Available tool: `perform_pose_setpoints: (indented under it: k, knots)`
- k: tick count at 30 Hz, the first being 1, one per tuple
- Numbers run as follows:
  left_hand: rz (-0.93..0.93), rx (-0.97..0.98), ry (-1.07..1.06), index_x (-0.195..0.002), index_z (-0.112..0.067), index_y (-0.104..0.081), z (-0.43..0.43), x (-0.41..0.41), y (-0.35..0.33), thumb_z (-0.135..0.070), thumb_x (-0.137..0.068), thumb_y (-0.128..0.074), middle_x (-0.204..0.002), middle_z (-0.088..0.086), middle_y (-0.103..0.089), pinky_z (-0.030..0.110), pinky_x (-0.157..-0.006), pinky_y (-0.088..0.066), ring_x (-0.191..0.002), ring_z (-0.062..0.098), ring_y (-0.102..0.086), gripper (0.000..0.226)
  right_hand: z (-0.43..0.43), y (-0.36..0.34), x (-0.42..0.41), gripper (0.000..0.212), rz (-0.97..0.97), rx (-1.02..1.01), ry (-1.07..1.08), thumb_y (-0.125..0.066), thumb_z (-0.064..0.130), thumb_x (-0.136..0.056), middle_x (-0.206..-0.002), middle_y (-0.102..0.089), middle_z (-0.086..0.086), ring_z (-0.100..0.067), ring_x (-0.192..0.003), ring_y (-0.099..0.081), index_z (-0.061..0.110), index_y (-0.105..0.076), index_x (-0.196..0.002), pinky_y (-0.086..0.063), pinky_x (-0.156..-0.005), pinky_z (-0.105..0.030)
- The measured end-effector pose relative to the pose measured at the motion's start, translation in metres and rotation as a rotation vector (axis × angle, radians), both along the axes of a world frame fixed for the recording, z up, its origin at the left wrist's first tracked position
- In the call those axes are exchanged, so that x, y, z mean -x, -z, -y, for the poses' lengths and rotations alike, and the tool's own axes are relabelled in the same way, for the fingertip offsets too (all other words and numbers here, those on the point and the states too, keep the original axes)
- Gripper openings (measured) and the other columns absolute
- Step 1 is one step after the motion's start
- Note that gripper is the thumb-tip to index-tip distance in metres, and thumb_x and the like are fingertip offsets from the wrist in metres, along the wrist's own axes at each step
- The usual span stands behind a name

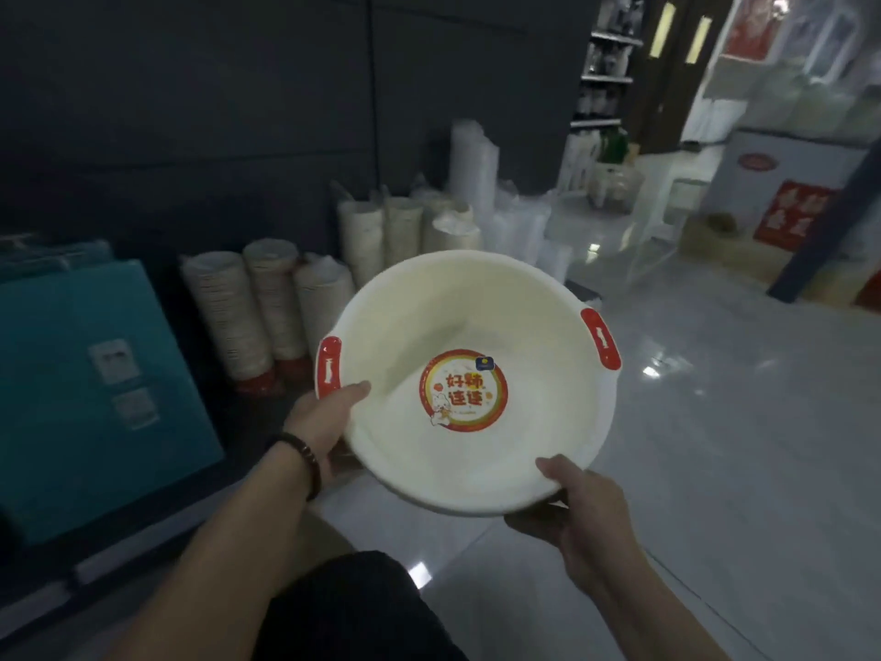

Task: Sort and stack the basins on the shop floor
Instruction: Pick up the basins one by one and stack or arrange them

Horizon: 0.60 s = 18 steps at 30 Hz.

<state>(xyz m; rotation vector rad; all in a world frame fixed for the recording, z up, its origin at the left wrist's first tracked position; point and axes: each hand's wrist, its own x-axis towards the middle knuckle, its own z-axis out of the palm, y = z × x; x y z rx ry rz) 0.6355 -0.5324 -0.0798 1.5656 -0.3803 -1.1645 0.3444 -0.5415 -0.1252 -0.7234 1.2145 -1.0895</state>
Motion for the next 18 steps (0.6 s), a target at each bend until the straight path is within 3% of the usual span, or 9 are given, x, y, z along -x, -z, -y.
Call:
perform_pose_setpoints:
  k: [4,7,10,14,16,17,18]
  knots:
    - [0.175,0.109,-0.272,-0.099,-0.017,-0.069,-0.057,-0.059,-0.036,-0.008,-0.08,-0.075,-0.095,0.006,-0.075,0.043,-0.069,-0.062,-0.086,0.029,-0.072,0.021,0.004,-0.042,-0.068,0.039,-0.008,0.088,-0.23,-0.079,0.024,-0.078,-0.096,-0.076,-0.029,-0.048,-0.078,-0.076,0.0,-0.072,-0.107,-0.063,-0.066,-0.05]
    - [0.227,0.162,-0.487,-0.09,-0.013,-0.069,-0.11,-0.104,-0.052,-0.002,-0.076,-0.072,-0.092,0.008,-0.075,0.047,-0.076,-0.061,-0.087,0.031,-0.071,0.019,0.003,-0.065,-0.129,0.037,-0.04,0.144,-0.43,-0.078,0.028,-0.085,-0.099,-0.077,-0.024,-0.046,-0.08,-0.077,0.006,-0.07,-0.113,-0.063,-0.065,-0.051]
    - [0.264,0.199,-0.701,-0.091,-0.014,-0.069,-0.179,-0.144,-0.061,-0.001,-0.073,-0.072,-0.09,0.007,-0.075,0.045,-0.074,-0.061,-0.086,0.031,-0.072,0.023,-0.005,-0.085,-0.197,0.033,-0.077,0.175,-0.632,-0.074,0.04,-0.091,-0.101,-0.079,-0.017,-0.042,-0.08,-0.078,0.017,-0.067,-0.114,-0.063,-0.065,-0.057]
    - [0.332,0.207,-0.946,-0.09,-0.02,-0.071,-0.295,-0.192,-0.08,-0.007,-0.071,-0.075,-0.082,0.001,-0.077,0.047,-0.067,-0.063,-0.081,0.028,-0.073,0.024,-0.022,-0.133,-0.303,0.034,-0.104,0.346,-0.814,-0.067,0.044,-0.096,-0.103,-0.081,-0.002,-0.034,-0.098,-0.077,0.02,-0.071,-0.12,-0.059,-0.089,-0.059]
    - [0.381,0.209,-1.009,-0.089,-0.02,-0.071,-0.336,-0.203,-0.087,-0.005,-0.071,-0.076,-0.078,-0.001,-0.077,0.043,-0.06,-0.063,-0.079,0.027,-0.074,0.023,-0.028,-0.153,-0.344,0.032,-0.047,0.386,-0.884,-0.069,0.041,-0.095,-0.102,-0.081,-0.002,-0.03,-0.093,-0.078,0.02,-0.072,-0.119,-0.063,-0.076,-0.051]
    - [0.407,0.19,-1.07,-0.089,-0.019,-0.071,-0.364,-0.206,-0.087,-0.005,-0.071,-0.076,-0.079,0.0,-0.077,0.043,-0.061,-0.062,-0.079,0.027,-0.074,0.024,-0.041,-0.16,-0.369,0.031,-0.02,0.385,-0.955,-0.07,0.04,-0.094,-0.098,-0.082,-0.004,-0.028,-0.085,-0.079,0.018,-0.073,-0.116,-0.064,-0.065,-0.046]
    - [0.42,0.172,-1.132,-0.091,-0.019,-0.07,-0.394,-0.209,-0.086,-0.005,-0.07,-0.077,-0.082,0.0,-0.077,0.044,-0.063,-0.063,-0.08,0.028,-0.073,0.025,-0.059,-0.163,-0.396,0.034,-0.012,0.377,-1.023,-0.072,0.043,-0.092,-0.098,-0.081,-0.005,-0.03,-0.084,-0.079,0.017,-0.074,-0.115,-0.064,-0.064,-0.047]
